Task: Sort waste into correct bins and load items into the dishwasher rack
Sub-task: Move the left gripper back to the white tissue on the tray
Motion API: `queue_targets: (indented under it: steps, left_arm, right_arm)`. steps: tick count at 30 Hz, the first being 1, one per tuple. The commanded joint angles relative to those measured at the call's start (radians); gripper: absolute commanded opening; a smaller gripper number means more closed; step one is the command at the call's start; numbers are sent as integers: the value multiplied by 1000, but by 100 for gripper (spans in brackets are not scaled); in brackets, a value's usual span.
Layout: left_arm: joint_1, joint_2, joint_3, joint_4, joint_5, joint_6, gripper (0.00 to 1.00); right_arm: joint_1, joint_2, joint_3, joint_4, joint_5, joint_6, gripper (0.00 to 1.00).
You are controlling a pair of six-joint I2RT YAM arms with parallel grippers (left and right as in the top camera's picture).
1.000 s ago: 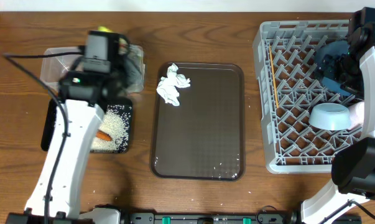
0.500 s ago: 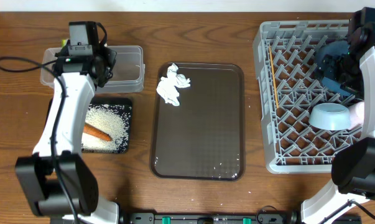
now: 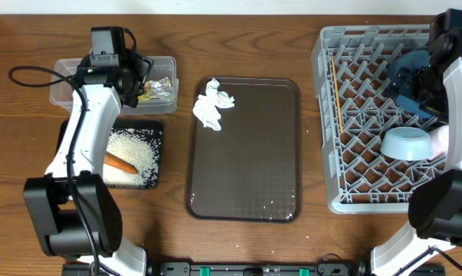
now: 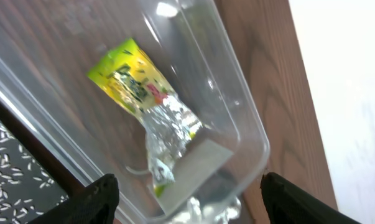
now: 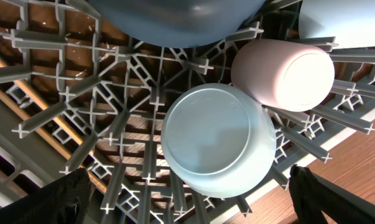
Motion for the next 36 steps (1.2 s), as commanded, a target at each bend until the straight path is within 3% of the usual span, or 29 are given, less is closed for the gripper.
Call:
queue_targets:
  steps: [1, 5, 7, 12, 16, 21, 29, 36]
  left_arm:
    - [-1, -84, 5, -7, 146, 134, 76]
    - [-30, -163, 5, -100, 362, 160, 76]
    - [-64, -187, 5, -151, 380, 159, 76]
    - [-185, -180, 0, -268, 249, 160, 76]
    - [-275, -150, -20, -287, 55, 160, 75]
    - [-335, -73, -22, -288, -66, 120, 71]
    - [-354, 98, -22, -204, -83, 99, 63]
    - [-354, 200, -22, -180, -82, 100, 62]
  right_arm:
    - [-4, -23, 1, -1, 10, -6, 99]
    - [-4, -23, 1, -1, 10, -6, 99]
    - [-4, -23, 1, -1, 10, -6, 99]
    - [-4, -23, 1, -1, 10, -6, 99]
    - [-4, -23, 1, -1, 11, -6, 99]
    - [-4, -23, 1, -1, 10, -6, 99]
    - [-4, -23, 1, -1, 11, -6, 99]
    - [-4, -23, 1, -1, 11, -6, 99]
